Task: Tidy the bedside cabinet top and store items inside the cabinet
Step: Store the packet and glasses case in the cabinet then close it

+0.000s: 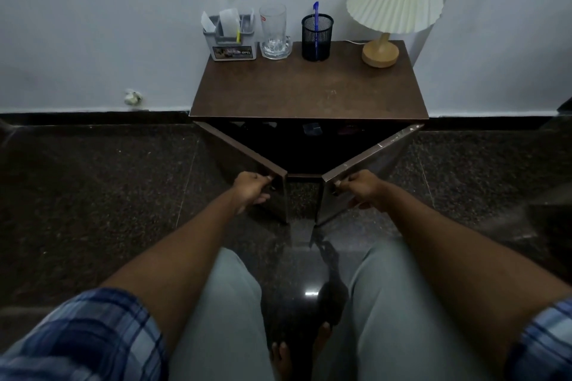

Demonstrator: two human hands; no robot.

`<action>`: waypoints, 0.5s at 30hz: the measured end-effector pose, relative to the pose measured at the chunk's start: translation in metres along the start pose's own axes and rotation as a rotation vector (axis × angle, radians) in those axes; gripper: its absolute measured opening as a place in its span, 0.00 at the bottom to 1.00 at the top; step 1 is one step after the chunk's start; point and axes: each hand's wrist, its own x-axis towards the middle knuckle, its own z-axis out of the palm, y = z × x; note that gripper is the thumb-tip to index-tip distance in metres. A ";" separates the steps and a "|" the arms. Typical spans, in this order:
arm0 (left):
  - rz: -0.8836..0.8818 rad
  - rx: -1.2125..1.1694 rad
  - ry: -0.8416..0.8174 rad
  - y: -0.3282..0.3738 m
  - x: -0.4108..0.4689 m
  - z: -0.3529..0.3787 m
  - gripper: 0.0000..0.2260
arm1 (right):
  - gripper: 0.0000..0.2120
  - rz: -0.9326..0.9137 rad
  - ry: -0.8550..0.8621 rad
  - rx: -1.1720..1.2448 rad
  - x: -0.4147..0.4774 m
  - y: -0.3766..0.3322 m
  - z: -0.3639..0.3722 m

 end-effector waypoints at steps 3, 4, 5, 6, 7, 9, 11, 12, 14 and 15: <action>-0.005 -0.078 0.041 0.008 0.012 0.014 0.07 | 0.14 0.008 0.046 0.072 0.015 -0.008 0.009; -0.008 -0.098 0.059 0.011 0.016 0.018 0.07 | 0.14 0.008 0.063 0.098 0.020 -0.010 0.012; -0.010 -0.116 0.074 0.012 0.021 0.022 0.07 | 0.13 0.006 0.077 0.121 0.024 -0.012 0.015; -0.013 -0.126 0.090 0.014 0.026 0.026 0.07 | 0.12 0.004 0.092 0.137 0.029 -0.013 0.017; -0.019 -0.142 0.113 0.015 0.030 0.030 0.08 | 0.11 0.001 0.108 0.147 0.034 -0.014 0.019; -0.021 -0.153 0.169 0.020 0.038 0.037 0.10 | 0.12 -0.003 0.142 0.156 0.044 -0.016 0.022; -0.008 -0.157 0.204 0.026 0.044 0.043 0.11 | 0.12 0.001 0.178 0.165 0.053 -0.019 0.025; -0.004 -0.164 0.211 0.028 0.046 0.045 0.11 | 0.13 0.004 0.192 0.172 0.057 -0.020 0.026; 0.000 -0.179 0.222 0.032 0.050 0.050 0.12 | 0.14 0.007 0.215 0.174 0.065 -0.022 0.029; -0.001 -0.186 0.227 0.034 0.054 0.051 0.12 | 0.15 0.007 0.226 0.174 0.069 -0.023 0.030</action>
